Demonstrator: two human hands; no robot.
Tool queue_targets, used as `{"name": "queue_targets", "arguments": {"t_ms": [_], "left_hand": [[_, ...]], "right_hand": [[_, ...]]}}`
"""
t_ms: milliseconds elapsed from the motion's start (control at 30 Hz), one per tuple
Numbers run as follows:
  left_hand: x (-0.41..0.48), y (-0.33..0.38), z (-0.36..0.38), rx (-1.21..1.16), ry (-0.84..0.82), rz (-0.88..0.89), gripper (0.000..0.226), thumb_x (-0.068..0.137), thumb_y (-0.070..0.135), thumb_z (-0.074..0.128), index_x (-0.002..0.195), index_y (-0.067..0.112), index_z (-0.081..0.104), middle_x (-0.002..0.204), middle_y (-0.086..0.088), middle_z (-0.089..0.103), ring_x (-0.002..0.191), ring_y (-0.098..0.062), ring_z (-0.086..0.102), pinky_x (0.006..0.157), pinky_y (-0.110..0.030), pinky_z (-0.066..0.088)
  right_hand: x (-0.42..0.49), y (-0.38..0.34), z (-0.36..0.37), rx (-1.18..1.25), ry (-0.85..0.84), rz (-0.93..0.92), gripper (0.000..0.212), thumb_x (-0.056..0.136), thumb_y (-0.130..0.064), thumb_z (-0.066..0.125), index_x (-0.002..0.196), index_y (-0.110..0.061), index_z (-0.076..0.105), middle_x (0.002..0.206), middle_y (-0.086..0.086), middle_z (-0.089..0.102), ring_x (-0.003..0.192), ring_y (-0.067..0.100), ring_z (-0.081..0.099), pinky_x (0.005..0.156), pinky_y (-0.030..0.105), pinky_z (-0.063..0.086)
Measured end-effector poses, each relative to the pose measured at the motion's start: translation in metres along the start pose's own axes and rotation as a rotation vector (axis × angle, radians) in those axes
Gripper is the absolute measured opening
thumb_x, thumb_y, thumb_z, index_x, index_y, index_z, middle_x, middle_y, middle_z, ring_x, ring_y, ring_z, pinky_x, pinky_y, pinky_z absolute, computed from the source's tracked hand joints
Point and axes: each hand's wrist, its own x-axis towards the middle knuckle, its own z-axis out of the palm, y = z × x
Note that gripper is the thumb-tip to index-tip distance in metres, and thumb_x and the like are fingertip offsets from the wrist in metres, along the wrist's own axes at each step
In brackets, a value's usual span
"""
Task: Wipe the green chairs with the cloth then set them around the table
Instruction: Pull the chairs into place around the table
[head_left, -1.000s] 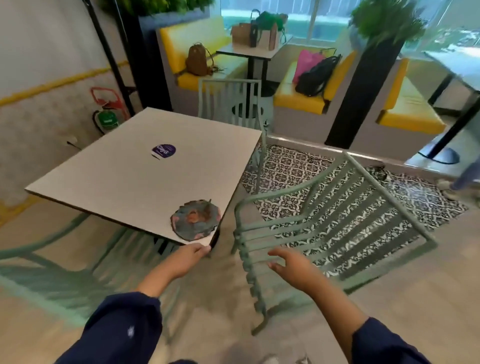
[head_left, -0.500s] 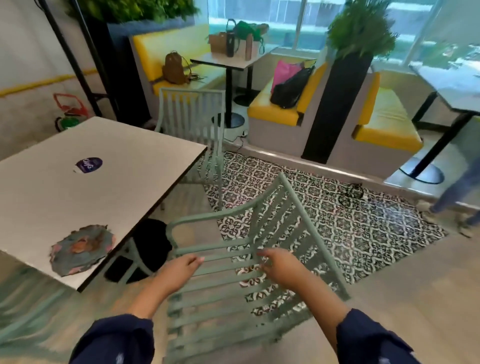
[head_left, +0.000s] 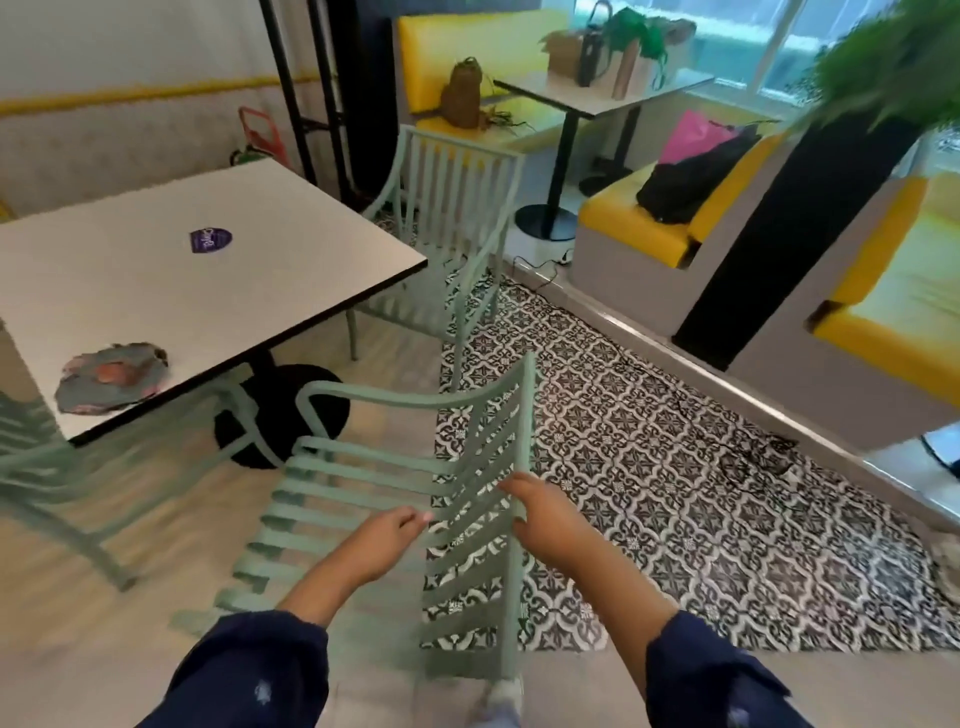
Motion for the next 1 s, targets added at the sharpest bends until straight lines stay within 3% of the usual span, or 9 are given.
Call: {"name": "queue_targets", "arguments": {"t_ms": [133, 233, 300, 433, 567, 667, 800, 933, 1000], "left_hand": [[0.029, 0.032, 0.024, -0.023, 0.025, -0.048, 0.029, 0.094, 0.05, 0.037, 0.101, 0.028, 0.055, 0.109, -0.001, 0.065, 0.099, -0.017, 0.061, 0.087, -0.03, 0.047], [0.047, 0.056, 0.037, -0.018, 0.029, -0.098, 0.037, 0.094, 0.053, 0.036, 0.103, 0.025, 0.058, 0.111, -0.004, 0.065, 0.101, -0.02, 0.062, 0.09, -0.035, 0.047], [0.055, 0.069, 0.043, -0.032, 0.037, -0.132, 0.029, 0.094, 0.053, 0.035, 0.091, 0.033, 0.055, 0.11, -0.006, 0.066, 0.1, -0.022, 0.062, 0.09, -0.036, 0.047], [0.057, 0.082, 0.052, -0.062, 0.074, -0.174, 0.019, 0.091, 0.056, 0.036, 0.076, 0.045, 0.041, 0.091, 0.011, 0.053, 0.081, -0.006, 0.05, 0.077, -0.025, 0.042], [0.06, 0.088, 0.062, -0.162, 0.18, -0.268, 0.015, 0.096, 0.045, 0.039, 0.097, 0.037, 0.051, 0.101, 0.012, 0.057, 0.095, -0.009, 0.055, 0.083, -0.023, 0.041], [0.065, 0.094, 0.076, -0.252, 0.309, -0.375, 0.026, 0.096, 0.04, 0.041, 0.112, 0.027, 0.058, 0.115, 0.006, 0.061, 0.102, -0.012, 0.056, 0.097, -0.029, 0.043], [0.061, 0.109, 0.109, -0.338, 0.398, -0.559, 0.032, 0.093, 0.042, 0.047, 0.116, 0.024, 0.059, 0.121, 0.003, 0.061, 0.111, -0.017, 0.057, 0.095, -0.029, 0.042], [0.053, 0.115, 0.148, -0.302, 0.342, -0.744, 0.049, 0.087, 0.043, 0.056, 0.13, 0.019, 0.05, 0.13, -0.001, 0.056, 0.118, -0.021, 0.054, 0.095, -0.028, 0.042], [0.051, 0.115, 0.168, -0.195, 0.345, -0.829, 0.05, 0.087, 0.031, 0.054, 0.135, 0.022, 0.044, 0.129, -0.005, 0.059, 0.115, -0.023, 0.057, 0.091, -0.029, 0.044]], "right_hand": [[0.035, 0.038, -0.018, -0.059, -0.088, -0.069, 0.056, 0.086, -0.009, 0.052, 0.14, -0.02, 0.041, 0.151, 0.004, 0.034, 0.134, 0.026, 0.039, 0.113, 0.041, 0.034], [0.061, 0.061, -0.038, -0.132, -0.128, -0.161, 0.055, 0.084, -0.005, 0.051, 0.137, -0.018, 0.045, 0.148, 0.007, 0.039, 0.131, 0.028, 0.042, 0.113, 0.041, 0.034], [0.076, 0.07, -0.052, -0.156, -0.143, -0.224, 0.052, 0.083, -0.002, 0.048, 0.133, -0.016, 0.049, 0.143, 0.008, 0.045, 0.129, 0.029, 0.043, 0.112, 0.041, 0.034], [0.109, 0.083, -0.067, -0.296, -0.226, -0.337, 0.053, 0.083, -0.004, 0.045, 0.134, -0.017, 0.047, 0.145, 0.008, 0.042, 0.134, 0.028, 0.037, 0.116, 0.046, 0.025], [0.151, 0.082, -0.069, -0.463, -0.317, -0.44, 0.06, 0.084, -0.009, 0.053, 0.141, -0.018, 0.038, 0.156, 0.008, 0.02, 0.145, 0.027, 0.015, 0.116, 0.054, 0.005], [0.18, 0.084, -0.065, -0.558, -0.386, -0.54, 0.064, 0.083, -0.009, 0.054, 0.143, -0.019, 0.033, 0.158, 0.009, 0.012, 0.146, 0.03, 0.008, 0.117, 0.055, 0.001], [0.209, 0.091, -0.065, -0.726, -0.439, -0.708, 0.065, 0.085, -0.013, 0.055, 0.145, -0.021, 0.029, 0.158, 0.009, 0.013, 0.146, 0.029, 0.007, 0.117, 0.055, 0.0], [0.231, 0.094, -0.063, -0.948, -0.495, -0.805, 0.065, 0.084, -0.02, 0.061, 0.142, -0.019, 0.033, 0.15, 0.011, 0.035, 0.143, 0.03, 0.023, 0.115, 0.059, 0.002], [0.236, 0.098, -0.06, -1.033, -0.504, -0.839, 0.055, 0.085, -0.022, 0.059, 0.138, -0.02, 0.04, 0.139, 0.01, 0.049, 0.136, 0.031, 0.036, 0.114, 0.059, 0.005]]}}
